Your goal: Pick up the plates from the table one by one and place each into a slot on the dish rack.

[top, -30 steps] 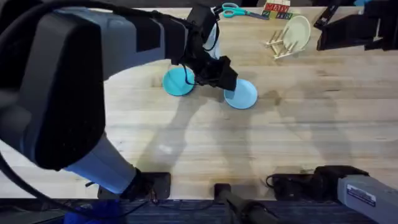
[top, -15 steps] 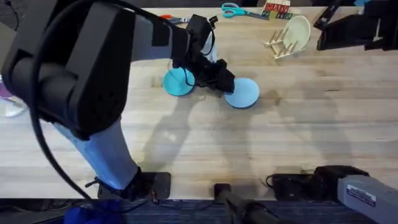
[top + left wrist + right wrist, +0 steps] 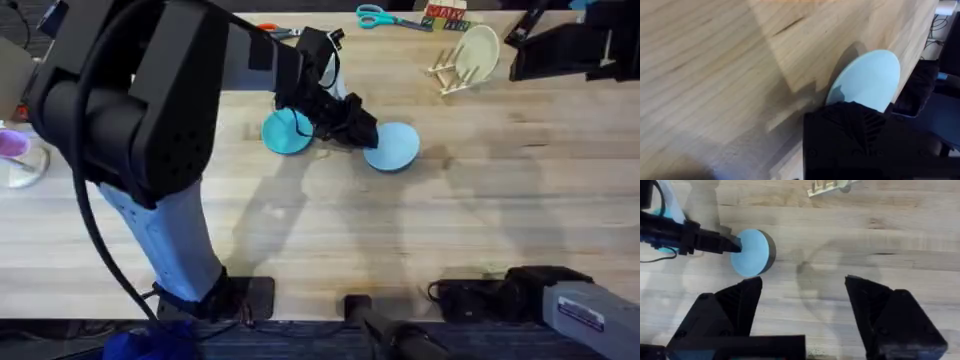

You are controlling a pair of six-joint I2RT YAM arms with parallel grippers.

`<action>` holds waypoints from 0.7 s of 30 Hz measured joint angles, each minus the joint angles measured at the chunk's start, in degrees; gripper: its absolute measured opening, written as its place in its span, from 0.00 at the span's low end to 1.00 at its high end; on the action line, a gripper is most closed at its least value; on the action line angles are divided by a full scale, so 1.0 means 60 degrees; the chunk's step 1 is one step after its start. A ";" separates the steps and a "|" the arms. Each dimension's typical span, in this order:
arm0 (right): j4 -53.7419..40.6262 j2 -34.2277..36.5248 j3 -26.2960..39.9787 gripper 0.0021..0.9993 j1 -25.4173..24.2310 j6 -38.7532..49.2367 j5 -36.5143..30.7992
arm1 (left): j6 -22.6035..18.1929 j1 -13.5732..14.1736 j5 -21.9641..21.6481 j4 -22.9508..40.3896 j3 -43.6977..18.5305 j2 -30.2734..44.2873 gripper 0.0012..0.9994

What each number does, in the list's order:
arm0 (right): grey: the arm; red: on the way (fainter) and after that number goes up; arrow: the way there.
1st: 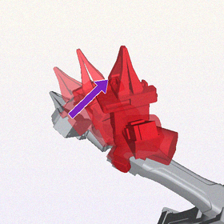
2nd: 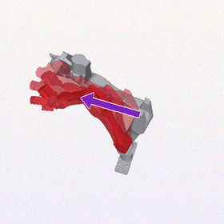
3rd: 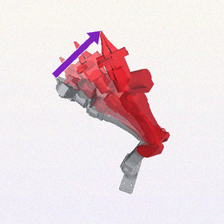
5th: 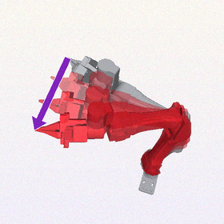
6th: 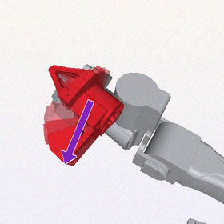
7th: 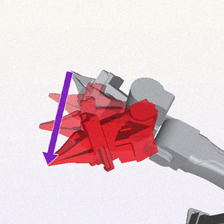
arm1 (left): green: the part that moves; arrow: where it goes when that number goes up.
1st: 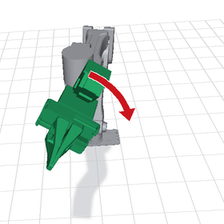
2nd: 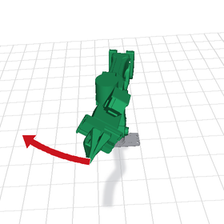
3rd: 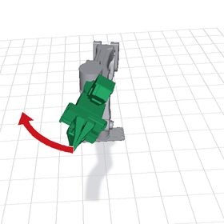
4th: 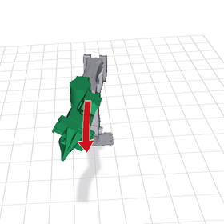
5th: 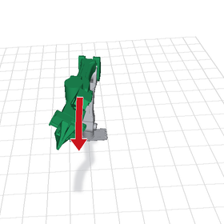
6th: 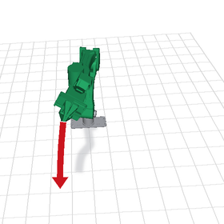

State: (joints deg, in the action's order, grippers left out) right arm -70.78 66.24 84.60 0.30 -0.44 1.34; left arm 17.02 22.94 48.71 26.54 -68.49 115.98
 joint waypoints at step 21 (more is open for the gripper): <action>0.0120 -0.0004 -0.0164 1.00 0.0000 -0.0736 0.1288 | 0.0065 0.0011 0.0386 -0.0477 -0.0011 0.0233 0.04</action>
State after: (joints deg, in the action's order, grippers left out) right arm -70.06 66.21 83.61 0.30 -4.86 9.07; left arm 17.41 23.00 51.03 23.68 -68.55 117.38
